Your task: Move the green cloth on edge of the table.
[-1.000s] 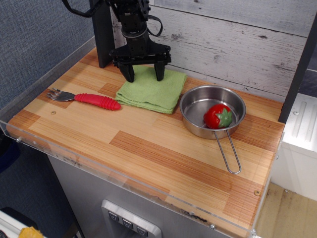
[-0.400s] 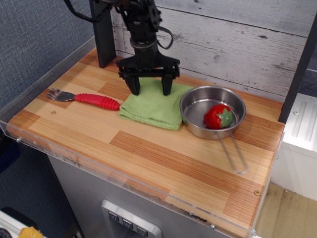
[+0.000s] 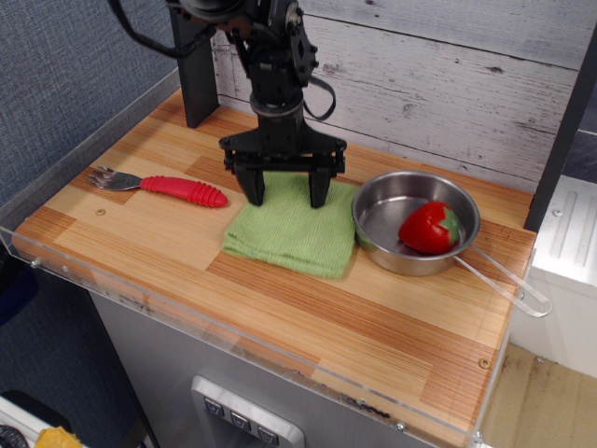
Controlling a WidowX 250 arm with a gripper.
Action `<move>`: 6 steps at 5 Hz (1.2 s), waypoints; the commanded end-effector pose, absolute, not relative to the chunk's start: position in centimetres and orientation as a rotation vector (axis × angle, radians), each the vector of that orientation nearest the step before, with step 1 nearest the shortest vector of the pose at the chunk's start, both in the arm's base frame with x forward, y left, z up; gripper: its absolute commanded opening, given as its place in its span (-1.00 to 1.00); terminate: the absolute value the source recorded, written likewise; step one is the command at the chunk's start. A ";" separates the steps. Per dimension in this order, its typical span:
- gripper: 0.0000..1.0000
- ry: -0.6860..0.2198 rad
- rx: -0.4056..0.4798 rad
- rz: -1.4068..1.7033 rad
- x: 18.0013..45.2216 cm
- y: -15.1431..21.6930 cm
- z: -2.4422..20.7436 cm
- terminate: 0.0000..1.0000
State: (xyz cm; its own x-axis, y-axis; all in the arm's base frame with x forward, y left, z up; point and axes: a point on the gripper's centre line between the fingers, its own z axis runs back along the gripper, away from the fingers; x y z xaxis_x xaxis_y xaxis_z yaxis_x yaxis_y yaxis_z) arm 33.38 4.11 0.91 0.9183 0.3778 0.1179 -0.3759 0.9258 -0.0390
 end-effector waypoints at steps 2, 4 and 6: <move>1.00 -0.164 -0.012 0.445 28.9 2.0 2.8 -1.00; 1.00 -0.164 -0.017 0.463 28.2 1.8 2.8 -1.00; 1.00 -0.194 -0.001 0.458 29.2 1.9 3.7 -1.00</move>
State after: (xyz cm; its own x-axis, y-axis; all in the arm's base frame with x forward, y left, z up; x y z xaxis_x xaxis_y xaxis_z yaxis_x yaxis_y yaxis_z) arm 28.49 2.10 2.17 0.8821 0.4524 0.1313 -0.4536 0.8909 -0.0223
